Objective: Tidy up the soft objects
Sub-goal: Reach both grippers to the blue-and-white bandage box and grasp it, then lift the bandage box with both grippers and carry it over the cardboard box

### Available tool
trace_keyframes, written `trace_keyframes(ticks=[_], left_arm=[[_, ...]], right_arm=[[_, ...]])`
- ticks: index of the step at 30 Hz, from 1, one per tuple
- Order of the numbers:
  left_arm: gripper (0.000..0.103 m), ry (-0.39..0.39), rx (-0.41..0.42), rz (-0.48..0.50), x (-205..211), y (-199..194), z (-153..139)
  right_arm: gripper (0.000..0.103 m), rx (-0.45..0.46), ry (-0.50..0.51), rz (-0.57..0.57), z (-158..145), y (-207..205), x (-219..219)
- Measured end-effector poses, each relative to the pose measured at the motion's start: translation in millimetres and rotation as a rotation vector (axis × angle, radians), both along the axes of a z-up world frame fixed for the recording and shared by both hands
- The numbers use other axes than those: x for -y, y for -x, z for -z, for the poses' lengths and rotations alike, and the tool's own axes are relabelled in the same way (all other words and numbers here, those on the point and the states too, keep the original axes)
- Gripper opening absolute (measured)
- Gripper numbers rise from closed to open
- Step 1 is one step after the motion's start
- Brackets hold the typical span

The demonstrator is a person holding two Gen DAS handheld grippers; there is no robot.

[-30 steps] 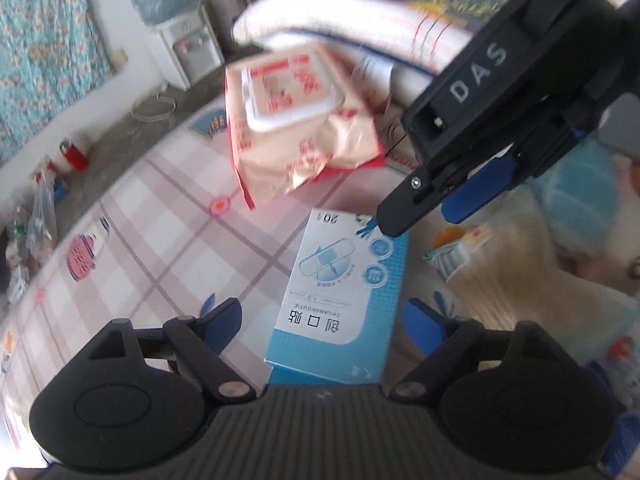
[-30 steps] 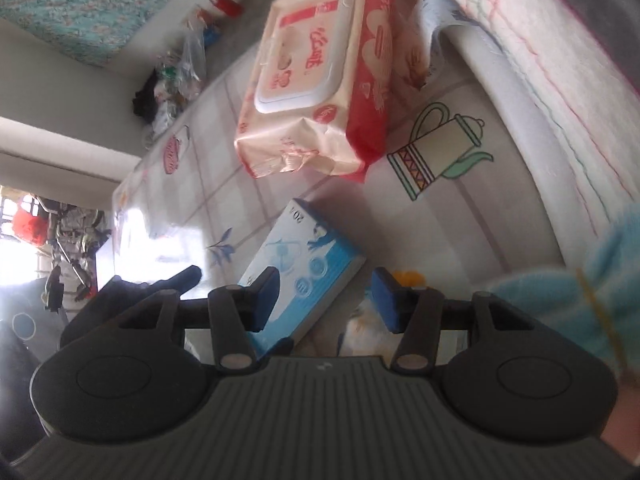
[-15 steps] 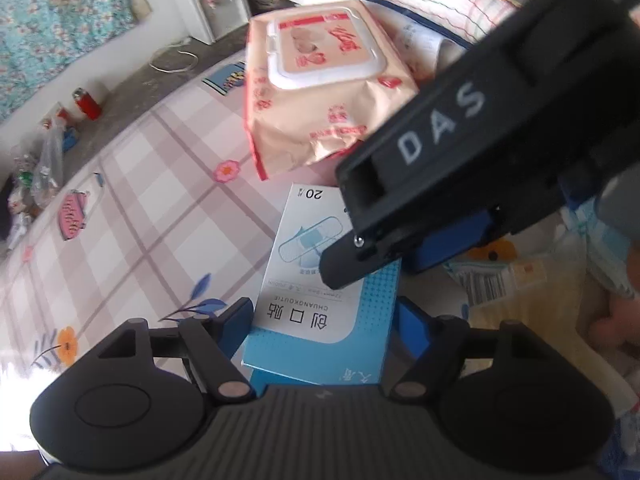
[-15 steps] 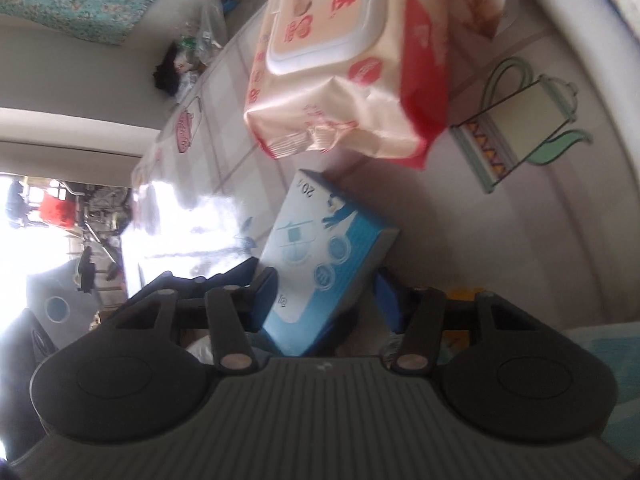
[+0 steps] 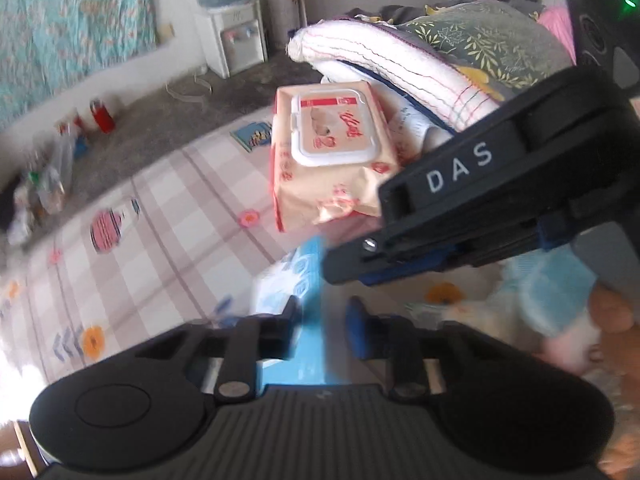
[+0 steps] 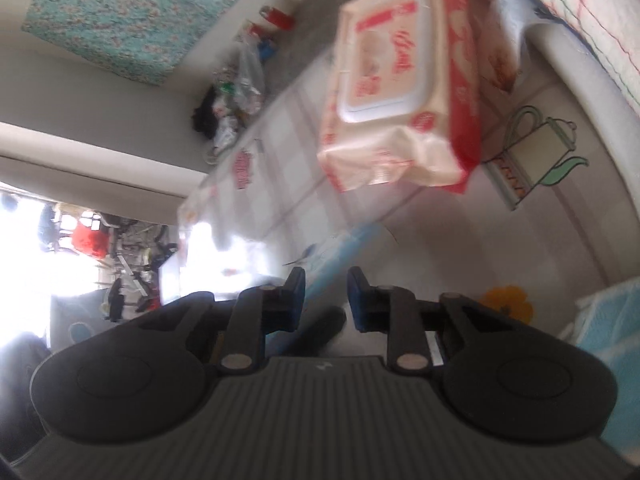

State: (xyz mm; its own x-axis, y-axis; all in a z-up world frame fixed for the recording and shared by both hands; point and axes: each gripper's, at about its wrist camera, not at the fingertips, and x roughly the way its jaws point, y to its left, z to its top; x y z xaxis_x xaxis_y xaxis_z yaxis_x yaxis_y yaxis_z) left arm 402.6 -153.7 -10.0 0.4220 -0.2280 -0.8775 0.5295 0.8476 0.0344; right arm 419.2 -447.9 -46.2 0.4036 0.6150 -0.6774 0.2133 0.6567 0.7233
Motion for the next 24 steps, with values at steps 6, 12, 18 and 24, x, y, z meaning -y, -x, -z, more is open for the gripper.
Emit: trace_keyframes(ticks=[6,12,18,24], left_arm=[[0.035,-0.047,0.002,-0.023,-9.5,18.6,-3.6],[0.046,-0.025,0.0,-0.105,-35.2,12.1,1.6],[0.084,0.043,-0.04,-0.13,-50.2,-20.8,18.2],[0.075,0.063,-0.183,-0.15,-49.3,-61.9,53.6]], right_arm=[[0.021,0.047,0.026,-0.014,-30.2,13.8,-10.4],[0.023,0.035,0.076,0.022,-30.5,35.5,2.4],[0.034,-0.055,0.098,0.05,8.5,25.4,15.5],[0.039,-0.134,0.094,0.037,49.3,0.4,12.4]])
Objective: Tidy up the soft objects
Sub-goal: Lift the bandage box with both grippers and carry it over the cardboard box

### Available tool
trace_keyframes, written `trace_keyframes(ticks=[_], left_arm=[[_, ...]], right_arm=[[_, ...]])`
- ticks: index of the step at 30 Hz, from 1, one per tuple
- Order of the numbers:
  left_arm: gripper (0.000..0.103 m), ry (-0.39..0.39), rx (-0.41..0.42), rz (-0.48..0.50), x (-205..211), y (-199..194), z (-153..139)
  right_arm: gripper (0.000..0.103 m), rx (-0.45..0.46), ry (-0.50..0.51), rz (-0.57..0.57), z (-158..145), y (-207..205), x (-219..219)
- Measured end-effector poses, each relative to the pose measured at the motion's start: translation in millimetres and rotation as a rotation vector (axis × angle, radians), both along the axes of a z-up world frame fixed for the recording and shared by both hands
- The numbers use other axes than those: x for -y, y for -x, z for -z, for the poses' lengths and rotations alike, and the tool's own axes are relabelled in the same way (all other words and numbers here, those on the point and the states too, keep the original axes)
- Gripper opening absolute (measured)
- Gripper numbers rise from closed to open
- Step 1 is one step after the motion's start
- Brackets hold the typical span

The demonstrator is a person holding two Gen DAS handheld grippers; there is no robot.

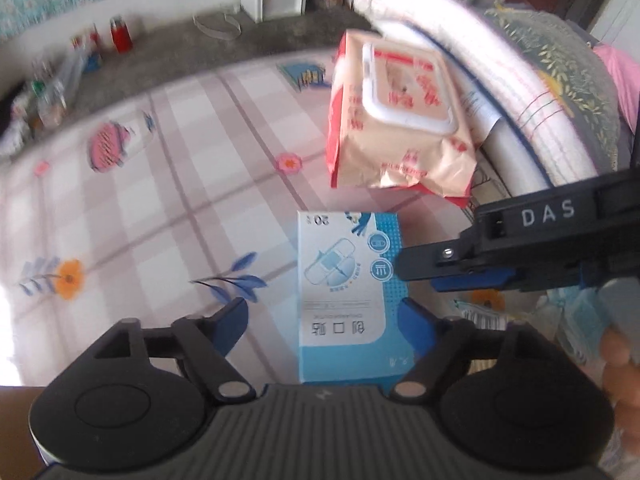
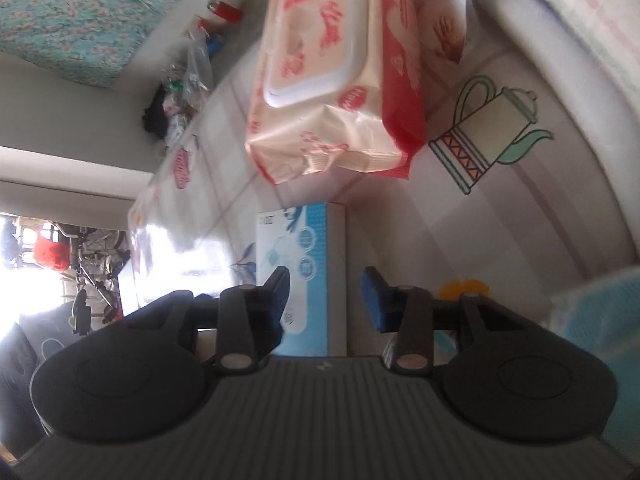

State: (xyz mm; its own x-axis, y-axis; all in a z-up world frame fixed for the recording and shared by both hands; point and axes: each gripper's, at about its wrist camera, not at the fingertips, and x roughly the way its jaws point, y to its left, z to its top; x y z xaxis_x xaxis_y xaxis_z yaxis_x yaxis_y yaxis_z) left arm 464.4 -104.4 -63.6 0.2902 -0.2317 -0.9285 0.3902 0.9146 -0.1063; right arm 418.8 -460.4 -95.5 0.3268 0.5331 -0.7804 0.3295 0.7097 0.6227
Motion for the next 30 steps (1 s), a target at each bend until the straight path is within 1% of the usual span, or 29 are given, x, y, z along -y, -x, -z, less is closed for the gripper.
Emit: trace_keyframes(ticks=[1,2,3,4,6,9,10,11,15,18,22,27,30], left_arm=[[0.066,0.0,-0.026,0.002,2.7,-4.3,5.5],[0.066,0.002,-0.047,0.002,4.4,-7.6,10.0],[0.065,0.03,-0.055,-0.004,3.9,-9.8,11.4],[0.061,0.047,-0.064,-0.007,4.5,-11.6,12.1],[0.061,0.061,-0.076,-0.011,6.9,-13.1,12.7],[0.059,0.051,-0.062,-0.029,9.1,-11.6,11.1],[0.054,0.047,-0.054,-0.036,9.7,-10.6,9.0],[0.052,0.044,-0.047,-0.038,10.2,-9.8,5.9],[0.051,0.05,-0.012,-0.01,10.4,-0.1,-9.9],[0.051,0.034,0.035,0.004,11.5,8.6,-22.7],[0.051,0.054,0.079,-0.004,9.1,21.0,-45.7],[0.051,0.079,0.134,-0.027,-0.6,46.5,-83.6],[0.051,0.088,0.169,-0.055,-16.1,64.3,-108.5]], right_arm=[[0.039,-0.008,-0.005,-0.005,4.6,-2.8,-1.8],[0.039,-0.013,-0.01,-0.011,9.5,-5.6,-3.4],[0.039,-0.018,-0.016,-0.019,14.1,-7.8,-5.0],[0.039,-0.012,-0.031,-0.025,17.4,-9.1,-6.2],[0.039,-0.004,-0.047,-0.042,20.7,-11.4,-9.8],[0.04,0.014,-0.059,-0.05,21.6,-10.7,-14.4],[0.041,0.012,-0.065,-0.047,21.6,-11.0,-13.6],[0.04,0.01,-0.077,-0.035,22.4,-11.2,-12.2],[0.04,0.04,-0.055,-0.022,15.9,-9.0,-11.1],[0.04,0.067,-0.06,-0.012,2.9,-8.3,-9.0],[0.04,0.11,-0.046,-0.014,-22.1,-2.9,-11.0],[0.039,0.171,-0.042,-0.018,-65.3,10.1,-13.6],[0.039,0.218,-0.041,-0.041,-98.8,18.6,-25.2]])
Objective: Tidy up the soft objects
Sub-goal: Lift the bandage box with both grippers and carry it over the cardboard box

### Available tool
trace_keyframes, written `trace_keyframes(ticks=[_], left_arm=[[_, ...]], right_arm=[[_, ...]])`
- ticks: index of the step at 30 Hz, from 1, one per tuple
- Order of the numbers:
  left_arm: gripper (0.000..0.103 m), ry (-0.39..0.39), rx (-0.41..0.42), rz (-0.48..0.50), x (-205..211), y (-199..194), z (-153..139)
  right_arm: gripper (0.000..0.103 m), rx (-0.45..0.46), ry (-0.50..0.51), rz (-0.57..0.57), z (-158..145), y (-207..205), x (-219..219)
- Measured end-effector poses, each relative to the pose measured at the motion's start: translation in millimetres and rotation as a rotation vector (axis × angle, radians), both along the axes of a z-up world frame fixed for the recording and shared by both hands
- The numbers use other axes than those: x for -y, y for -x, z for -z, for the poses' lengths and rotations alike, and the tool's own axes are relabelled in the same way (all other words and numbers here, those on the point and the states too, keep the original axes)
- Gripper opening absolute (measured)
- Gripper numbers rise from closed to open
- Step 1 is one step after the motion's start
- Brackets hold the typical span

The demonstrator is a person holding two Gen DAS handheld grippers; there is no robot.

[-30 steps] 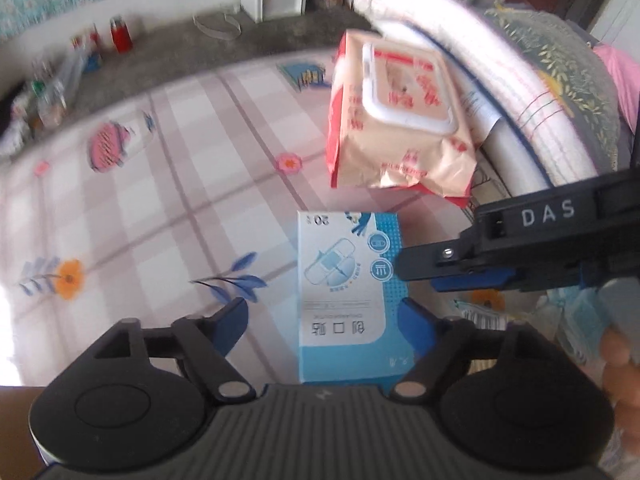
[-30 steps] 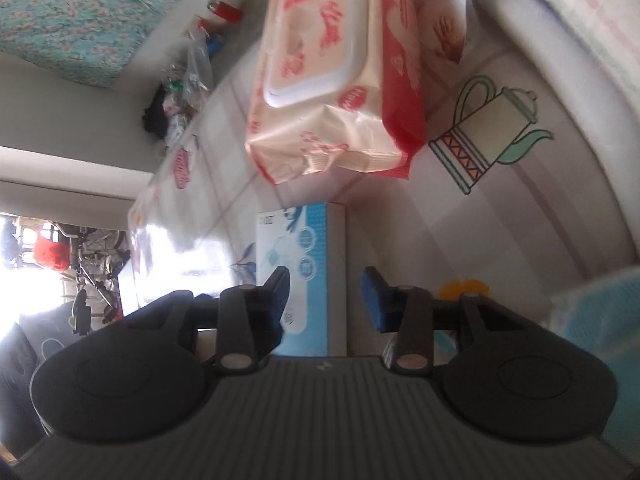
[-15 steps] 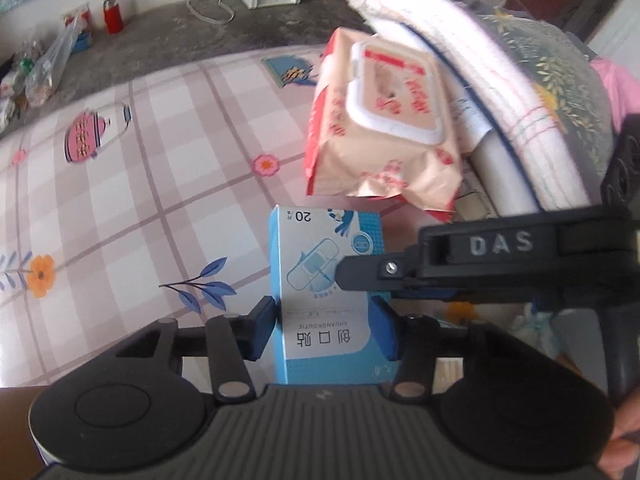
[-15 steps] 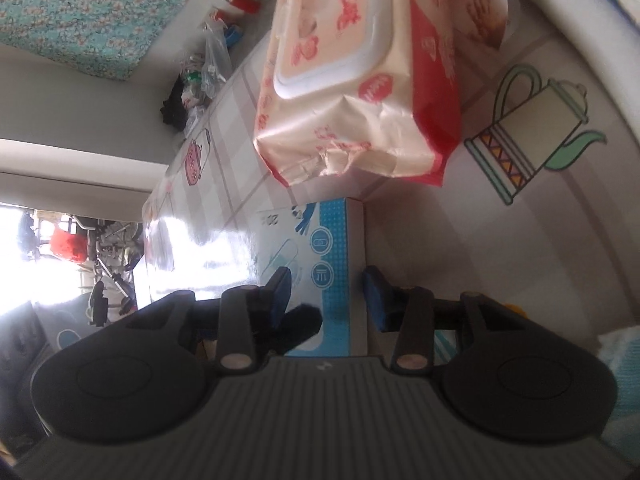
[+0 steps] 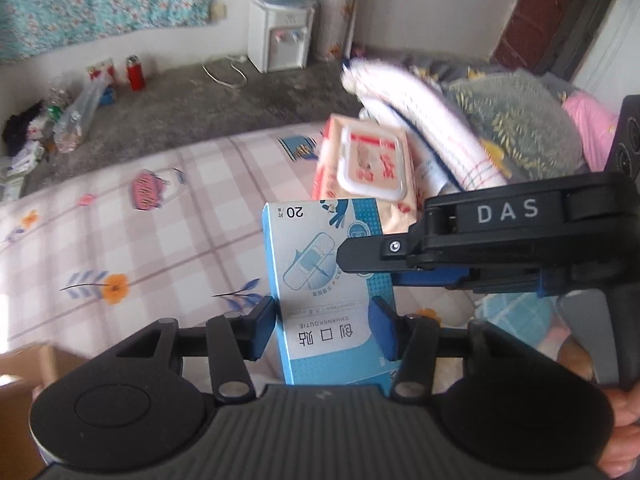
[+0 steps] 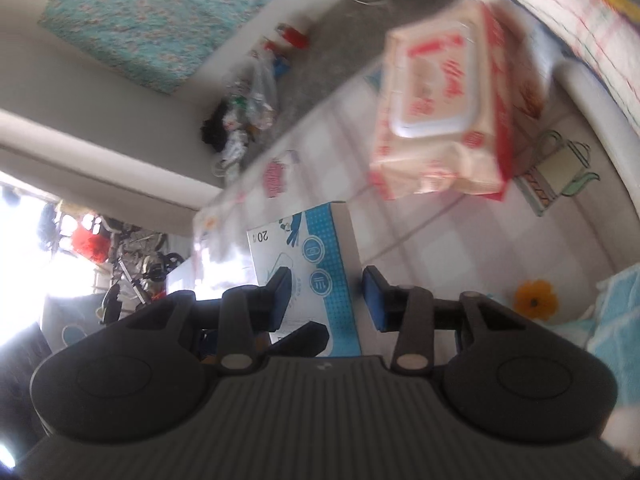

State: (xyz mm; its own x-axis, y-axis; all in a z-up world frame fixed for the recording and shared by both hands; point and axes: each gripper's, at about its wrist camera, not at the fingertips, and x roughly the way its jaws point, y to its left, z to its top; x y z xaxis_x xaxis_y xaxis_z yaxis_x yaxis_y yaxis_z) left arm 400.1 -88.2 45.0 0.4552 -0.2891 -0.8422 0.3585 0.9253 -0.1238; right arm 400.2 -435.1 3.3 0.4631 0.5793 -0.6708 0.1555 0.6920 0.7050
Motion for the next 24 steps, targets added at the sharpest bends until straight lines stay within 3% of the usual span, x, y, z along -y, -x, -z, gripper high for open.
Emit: trace_keyframes(ticks=[7,13,19,24], left_arm=[[0.051,0.037,0.104,-0.111,-64.6,46.6,-55.3],[0.051,0.021,0.142,-0.215,-134.5,84.3,-69.6],[0.051,0.007,0.128,-0.332,-208.7,106.9,-57.2],[0.051,-0.011,0.054,-0.397,-259.5,104.9,-29.3]], right_arm=[[0.039,0.105,0.015,-0.102,-72.5,38.6,-61.2],[0.04,0.16,-0.005,-0.221,-108.7,64.6,-136.8],[0.04,0.13,0.001,-0.345,-109.4,81.8,-226.5],[0.04,0.066,0.012,-0.431,-86.6,84.8,-297.3]])
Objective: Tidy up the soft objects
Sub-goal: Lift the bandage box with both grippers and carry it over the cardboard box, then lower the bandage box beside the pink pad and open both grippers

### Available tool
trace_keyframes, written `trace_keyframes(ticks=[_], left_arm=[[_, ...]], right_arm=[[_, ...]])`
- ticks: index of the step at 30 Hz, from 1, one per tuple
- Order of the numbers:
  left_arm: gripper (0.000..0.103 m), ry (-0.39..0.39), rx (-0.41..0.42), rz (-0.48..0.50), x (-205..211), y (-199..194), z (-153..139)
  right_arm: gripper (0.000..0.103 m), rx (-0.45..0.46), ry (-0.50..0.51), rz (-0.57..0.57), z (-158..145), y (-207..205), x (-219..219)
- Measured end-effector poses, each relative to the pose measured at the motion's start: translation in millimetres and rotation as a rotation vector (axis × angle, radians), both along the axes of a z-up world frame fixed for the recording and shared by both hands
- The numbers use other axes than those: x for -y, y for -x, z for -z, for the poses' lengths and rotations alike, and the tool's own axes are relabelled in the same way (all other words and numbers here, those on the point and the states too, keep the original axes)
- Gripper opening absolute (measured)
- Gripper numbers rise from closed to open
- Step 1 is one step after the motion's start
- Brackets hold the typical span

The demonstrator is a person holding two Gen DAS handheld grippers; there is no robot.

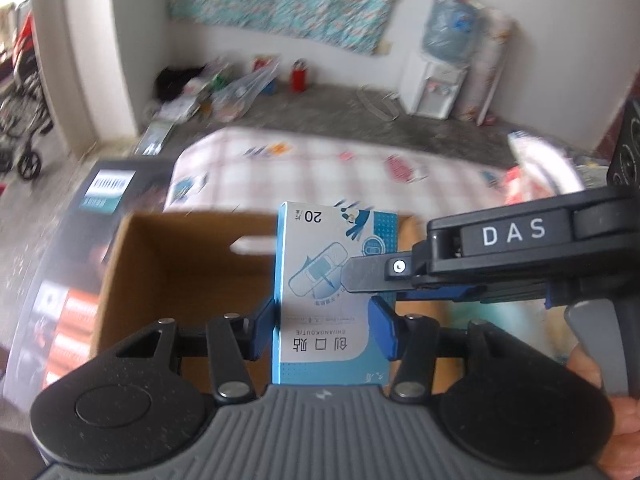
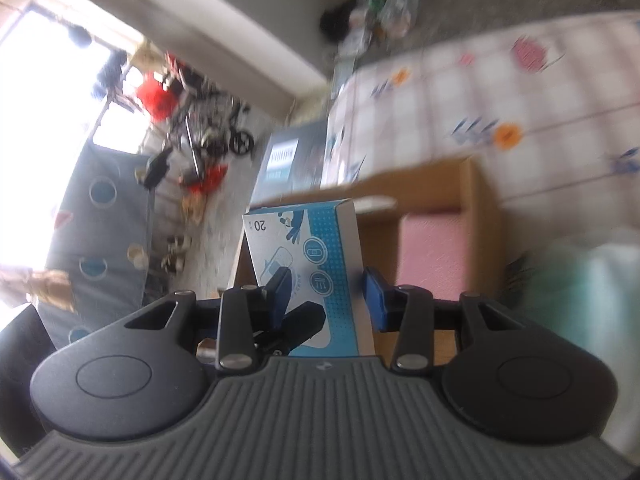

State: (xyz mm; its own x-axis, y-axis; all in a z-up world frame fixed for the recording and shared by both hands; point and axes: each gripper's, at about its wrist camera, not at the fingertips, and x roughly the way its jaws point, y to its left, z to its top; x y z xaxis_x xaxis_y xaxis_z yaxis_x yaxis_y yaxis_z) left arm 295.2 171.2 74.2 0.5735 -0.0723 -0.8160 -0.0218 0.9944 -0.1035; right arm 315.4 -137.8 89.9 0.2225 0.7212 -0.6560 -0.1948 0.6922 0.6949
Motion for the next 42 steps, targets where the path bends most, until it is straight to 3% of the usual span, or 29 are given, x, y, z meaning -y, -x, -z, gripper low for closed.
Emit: trace_keyframes(ticks=[10,15,20,29,32,42], left_arm=[[0.051,0.036,-0.12,-0.044,-58.3,-40.5,67.7],[0.052,0.066,-0.171,-0.047,-60.9,-62.5,98.7],[0.052,0.051,-0.197,-0.033,-54.8,-70.7,111.8],[0.055,0.075,-0.173,-0.059,-54.4,-63.9,100.2],[0.062,0.078,-0.132,-0.051,-51.7,-54.7,85.3],[0.062,0.087,0.002,0.048,-5.4,-12.3,20.7]], right_arm=[[0.039,-0.102,0.083,-0.037,68.7,-29.3,-74.4],[0.04,-0.11,0.15,-0.014,100.0,-50.2,-87.6],[0.039,-0.116,0.162,-0.011,115.8,-58.6,-86.0],[0.039,-0.064,0.126,-0.027,95.1,-53.2,-76.7],[0.04,-0.034,0.085,-0.023,79.0,-46.4,-69.7],[0.042,0.082,-0.042,0.054,19.4,-6.9,-6.1]])
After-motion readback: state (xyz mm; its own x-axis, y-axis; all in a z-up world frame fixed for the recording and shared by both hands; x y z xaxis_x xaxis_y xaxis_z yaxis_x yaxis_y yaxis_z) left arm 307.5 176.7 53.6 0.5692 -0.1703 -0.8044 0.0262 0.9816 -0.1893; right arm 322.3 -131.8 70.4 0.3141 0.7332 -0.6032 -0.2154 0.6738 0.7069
